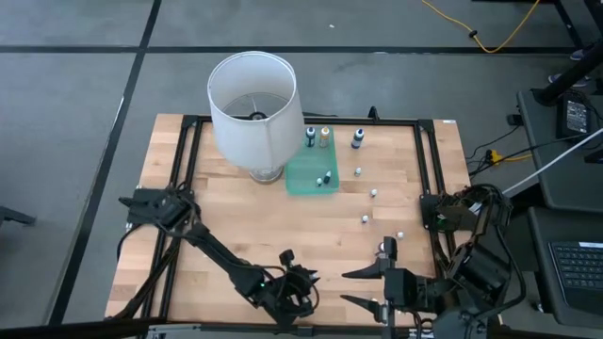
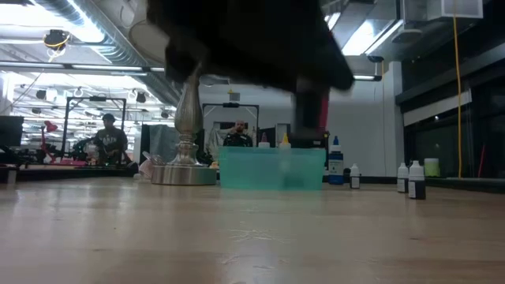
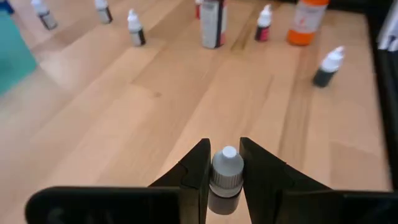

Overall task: Pick & Place food coloring
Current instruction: Put the top left small red food coloring bottle into the green bin

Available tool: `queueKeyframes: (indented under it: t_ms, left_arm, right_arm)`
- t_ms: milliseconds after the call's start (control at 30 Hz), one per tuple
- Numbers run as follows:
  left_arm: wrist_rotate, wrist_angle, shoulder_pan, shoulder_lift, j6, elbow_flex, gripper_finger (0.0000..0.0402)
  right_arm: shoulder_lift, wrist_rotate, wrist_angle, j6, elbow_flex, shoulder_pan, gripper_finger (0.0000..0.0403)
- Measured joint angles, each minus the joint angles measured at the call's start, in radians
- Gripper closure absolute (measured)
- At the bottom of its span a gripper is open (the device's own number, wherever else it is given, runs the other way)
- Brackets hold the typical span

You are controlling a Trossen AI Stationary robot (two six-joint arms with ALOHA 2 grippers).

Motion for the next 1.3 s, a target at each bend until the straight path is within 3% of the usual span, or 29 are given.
queueKeyframes:
  t_ms: [433,700,1300]
  left_arm:
    - [-0.039,0.080,0.007,0.124,-0.060,0.000,0.0335]
    - [-0.043,0.095,0.032,0.131,-0.046,0.000,0.0332]
    - [-0.008,0.072,0.022,0.082,-0.037,0.000,0.0244]
  right_arm:
    - [0.016,-0.036,-0.014,0.021,-0.001,0.000,0.0231]
    - [0.018,-0.041,-0.027,0.025,-0.001,0.000,0.0231]
    - [0.018,-0.040,-0.079,0.022,-0.001,0.000,0.0231]
